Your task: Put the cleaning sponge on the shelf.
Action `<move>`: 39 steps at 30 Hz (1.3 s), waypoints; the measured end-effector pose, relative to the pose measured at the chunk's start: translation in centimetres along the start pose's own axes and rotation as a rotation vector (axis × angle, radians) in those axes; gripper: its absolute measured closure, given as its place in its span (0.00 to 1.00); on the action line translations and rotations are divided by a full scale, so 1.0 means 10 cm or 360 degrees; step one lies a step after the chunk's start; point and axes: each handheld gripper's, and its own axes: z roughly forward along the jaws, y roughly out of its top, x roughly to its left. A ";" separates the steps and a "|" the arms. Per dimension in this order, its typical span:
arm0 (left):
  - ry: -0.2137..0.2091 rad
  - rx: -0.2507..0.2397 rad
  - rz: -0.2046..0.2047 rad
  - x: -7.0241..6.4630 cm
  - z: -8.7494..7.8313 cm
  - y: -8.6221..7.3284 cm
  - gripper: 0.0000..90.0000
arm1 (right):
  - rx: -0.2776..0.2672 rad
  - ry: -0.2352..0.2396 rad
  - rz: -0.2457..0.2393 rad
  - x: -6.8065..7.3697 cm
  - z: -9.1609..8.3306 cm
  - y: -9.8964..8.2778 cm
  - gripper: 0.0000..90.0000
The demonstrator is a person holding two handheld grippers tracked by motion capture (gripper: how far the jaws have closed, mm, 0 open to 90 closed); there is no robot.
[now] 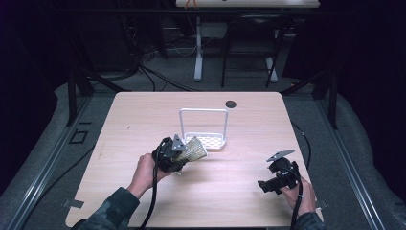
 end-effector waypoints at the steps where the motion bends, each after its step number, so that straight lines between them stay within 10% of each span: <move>1: 0.0001 -0.0012 -0.0015 0.00 0.01 0.01 0.72 | -0.0005 -0.0001 0.0001 0.00 0.00 0.00 0.02; 39: 0.0068 0.0001 -0.0168 0.06 0.38 0.49 0.72 | -0.0029 -0.0003 0.0002 0.00 -0.04 -0.01 0.03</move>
